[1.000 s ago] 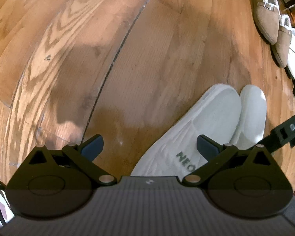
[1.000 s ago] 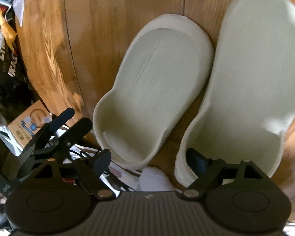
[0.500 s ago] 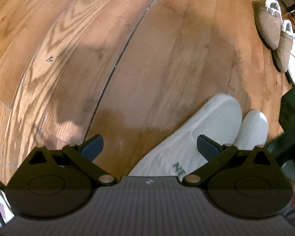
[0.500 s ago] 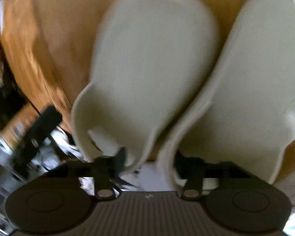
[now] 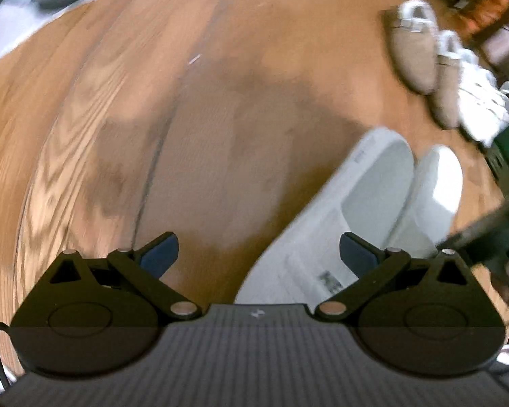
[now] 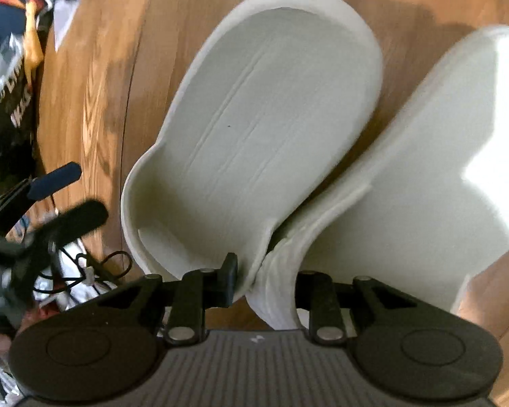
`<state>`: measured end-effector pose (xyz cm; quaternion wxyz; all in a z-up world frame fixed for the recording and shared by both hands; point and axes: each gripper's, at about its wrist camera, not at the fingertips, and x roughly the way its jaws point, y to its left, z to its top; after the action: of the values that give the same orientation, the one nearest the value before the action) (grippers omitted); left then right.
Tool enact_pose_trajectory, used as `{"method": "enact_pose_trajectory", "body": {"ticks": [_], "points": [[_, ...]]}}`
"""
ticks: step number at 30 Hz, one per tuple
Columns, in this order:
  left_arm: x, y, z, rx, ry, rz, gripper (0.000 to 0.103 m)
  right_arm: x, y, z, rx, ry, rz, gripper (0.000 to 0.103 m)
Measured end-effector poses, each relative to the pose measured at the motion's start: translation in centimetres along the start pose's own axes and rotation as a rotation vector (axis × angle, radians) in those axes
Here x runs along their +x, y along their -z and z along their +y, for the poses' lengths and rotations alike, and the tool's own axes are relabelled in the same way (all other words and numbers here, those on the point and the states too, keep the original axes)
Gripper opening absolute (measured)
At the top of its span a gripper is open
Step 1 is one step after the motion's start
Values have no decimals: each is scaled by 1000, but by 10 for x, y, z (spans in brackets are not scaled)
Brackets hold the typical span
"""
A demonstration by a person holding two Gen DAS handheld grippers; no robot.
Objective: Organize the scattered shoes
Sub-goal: 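Grasp both white NEON slides with the right gripper and lift, then carry the NEON slides with the right gripper toward the brown slippers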
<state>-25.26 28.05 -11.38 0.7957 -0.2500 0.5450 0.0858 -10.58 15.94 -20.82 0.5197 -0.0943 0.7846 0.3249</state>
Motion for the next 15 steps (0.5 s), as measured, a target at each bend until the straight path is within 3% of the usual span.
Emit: {"method": "enact_pose_trajectory", "body": {"ticks": [7, 12, 15], "points": [[-4, -34, -62, 235, 95, -57, 103, -40, -25, -2, -44, 50, -95, 24], [-1, -51, -84, 320, 192, -54, 103, -63, -38, -10, -62, 60, -113, 24], [2, -59, -90, 356, 216, -53, 103, -92, -58, -14, -145, 137, -94, 24]]}}
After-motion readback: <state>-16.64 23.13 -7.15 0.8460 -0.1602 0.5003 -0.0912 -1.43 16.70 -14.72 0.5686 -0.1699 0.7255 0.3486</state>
